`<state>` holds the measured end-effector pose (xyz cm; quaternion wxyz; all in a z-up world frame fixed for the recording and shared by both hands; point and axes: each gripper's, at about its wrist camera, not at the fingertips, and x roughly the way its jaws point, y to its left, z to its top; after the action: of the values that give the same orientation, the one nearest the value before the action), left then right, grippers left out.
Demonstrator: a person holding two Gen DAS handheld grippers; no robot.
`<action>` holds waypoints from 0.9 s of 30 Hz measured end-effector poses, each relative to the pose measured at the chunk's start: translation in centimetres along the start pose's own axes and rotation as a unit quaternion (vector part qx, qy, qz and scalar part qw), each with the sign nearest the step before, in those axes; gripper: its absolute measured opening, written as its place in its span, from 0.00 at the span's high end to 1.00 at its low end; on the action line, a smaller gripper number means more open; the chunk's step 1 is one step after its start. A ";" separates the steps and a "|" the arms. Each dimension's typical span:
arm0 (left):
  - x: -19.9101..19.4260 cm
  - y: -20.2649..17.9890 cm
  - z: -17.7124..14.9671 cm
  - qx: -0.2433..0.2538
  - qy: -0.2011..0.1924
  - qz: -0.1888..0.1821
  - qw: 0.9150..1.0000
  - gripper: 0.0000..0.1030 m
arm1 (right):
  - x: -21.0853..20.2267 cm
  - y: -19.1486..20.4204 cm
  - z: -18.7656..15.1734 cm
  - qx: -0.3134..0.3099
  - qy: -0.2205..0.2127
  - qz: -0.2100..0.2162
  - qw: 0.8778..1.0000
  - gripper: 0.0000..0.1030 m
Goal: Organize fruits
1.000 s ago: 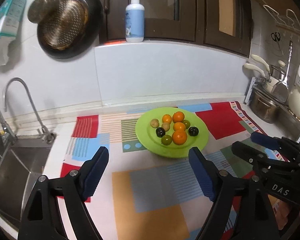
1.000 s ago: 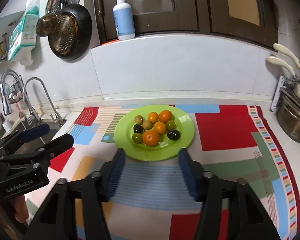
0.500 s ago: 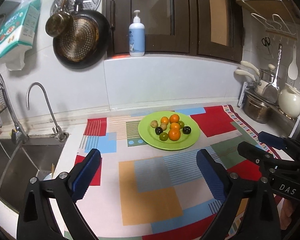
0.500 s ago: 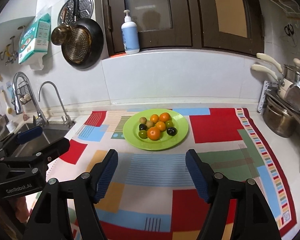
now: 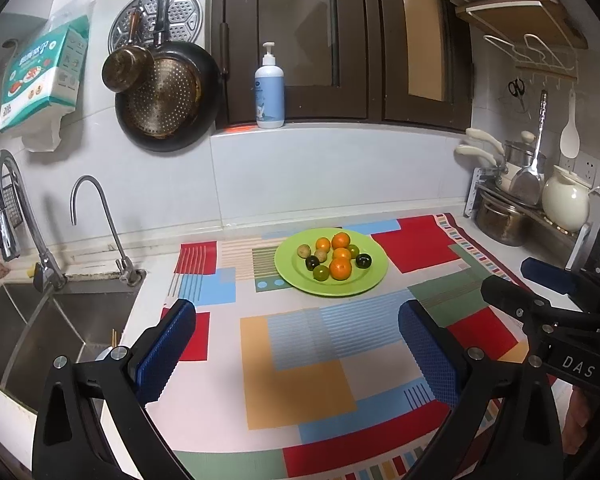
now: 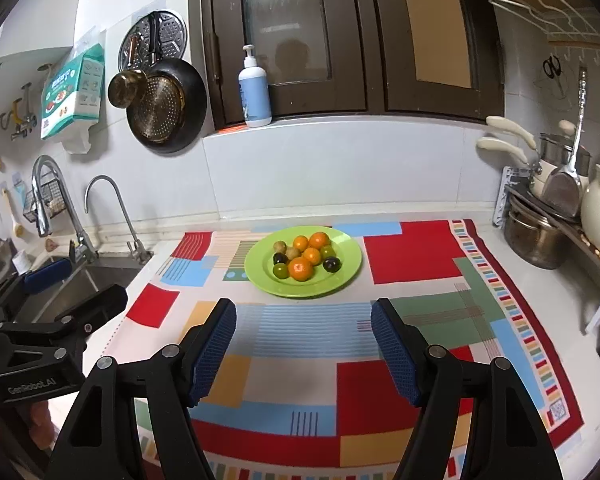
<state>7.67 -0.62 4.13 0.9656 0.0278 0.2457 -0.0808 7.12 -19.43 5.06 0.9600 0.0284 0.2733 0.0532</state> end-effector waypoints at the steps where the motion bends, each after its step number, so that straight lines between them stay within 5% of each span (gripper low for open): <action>1: -0.2 0.0 0.0 0.000 -0.001 0.000 1.000 0.00 | -0.2 0.1 -0.1 -0.001 -0.002 -0.002 1.000 0.31; 27: -1.6 0.3 -0.5 0.001 -0.011 0.012 1.000 0.00 | -2.1 0.7 -0.7 -0.006 -0.008 -0.013 1.000 0.31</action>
<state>6.10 0.00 4.46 0.9692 0.0309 0.2342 -0.0694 4.91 -18.97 5.61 0.9630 0.0196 0.2655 0.0420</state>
